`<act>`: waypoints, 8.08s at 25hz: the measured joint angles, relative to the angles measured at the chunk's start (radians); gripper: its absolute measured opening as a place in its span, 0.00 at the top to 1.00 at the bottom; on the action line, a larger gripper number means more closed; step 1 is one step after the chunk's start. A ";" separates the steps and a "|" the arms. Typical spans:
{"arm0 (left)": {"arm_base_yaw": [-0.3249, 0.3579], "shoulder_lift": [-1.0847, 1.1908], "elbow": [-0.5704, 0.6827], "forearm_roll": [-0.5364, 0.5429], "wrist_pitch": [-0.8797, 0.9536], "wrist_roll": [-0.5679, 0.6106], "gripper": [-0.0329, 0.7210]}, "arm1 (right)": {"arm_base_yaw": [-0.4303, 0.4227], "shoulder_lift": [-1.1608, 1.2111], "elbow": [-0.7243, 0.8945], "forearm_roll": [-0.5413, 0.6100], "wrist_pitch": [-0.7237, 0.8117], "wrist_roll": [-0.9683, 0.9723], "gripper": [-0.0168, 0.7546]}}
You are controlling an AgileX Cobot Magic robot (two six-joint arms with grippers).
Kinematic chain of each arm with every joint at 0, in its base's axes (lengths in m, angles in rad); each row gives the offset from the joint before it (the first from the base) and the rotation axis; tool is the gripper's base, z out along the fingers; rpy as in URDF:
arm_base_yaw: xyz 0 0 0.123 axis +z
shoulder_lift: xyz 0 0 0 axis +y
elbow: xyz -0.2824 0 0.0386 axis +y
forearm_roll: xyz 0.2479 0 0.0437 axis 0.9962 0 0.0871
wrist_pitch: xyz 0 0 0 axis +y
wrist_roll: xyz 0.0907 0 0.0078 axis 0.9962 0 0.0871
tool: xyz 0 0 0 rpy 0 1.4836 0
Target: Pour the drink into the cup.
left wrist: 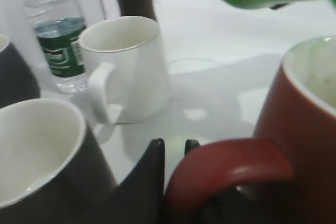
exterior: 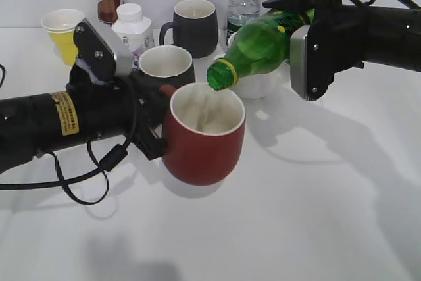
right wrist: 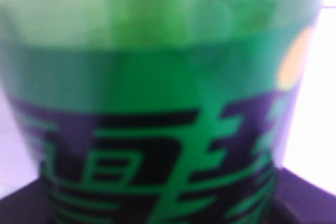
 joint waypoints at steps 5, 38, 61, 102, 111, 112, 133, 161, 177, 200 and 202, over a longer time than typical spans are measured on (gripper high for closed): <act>0.000 0.000 0.000 0.030 0.000 0.000 0.84 | 0.000 0.000 0.000 0.000 -0.011 -0.015 0.42; 0.000 0.000 0.000 0.044 0.002 0.000 0.84 | 0.000 0.000 0.000 0.008 -0.026 -0.064 0.42; 0.000 0.000 0.000 0.045 0.002 0.001 0.84 | 0.000 0.000 -0.002 0.013 -0.013 -0.064 0.42; 0.452 -0.335 0.116 -0.271 0.102 0.005 0.84 | 0.000 0.000 -0.020 0.775 -0.041 1.112 0.42; 0.527 -0.128 0.116 -0.352 -0.043 0.085 0.84 | 0.000 0.007 0.031 0.987 0.002 0.934 0.42; 0.527 -0.096 0.114 -0.369 -0.057 0.095 0.84 | 0.000 0.012 0.031 0.991 0.002 0.921 0.42; 0.527 0.306 -0.067 -0.410 -0.242 0.197 0.85 | -0.001 0.123 0.034 1.114 0.001 0.808 0.42; 0.527 0.122 0.184 -0.417 -0.300 0.193 0.60 | 0.000 0.297 0.115 0.961 -0.327 0.888 0.42; 0.526 -0.051 0.256 -0.415 -0.180 0.136 0.60 | 0.000 0.263 0.218 0.927 -0.338 0.909 0.14; 0.503 -0.599 -0.036 -0.522 1.385 0.023 0.60 | 0.000 -0.265 0.215 0.936 1.007 0.942 0.25; 0.465 -0.653 -0.093 -0.524 1.537 0.033 0.60 | 0.000 -0.327 0.160 0.939 1.205 0.942 0.26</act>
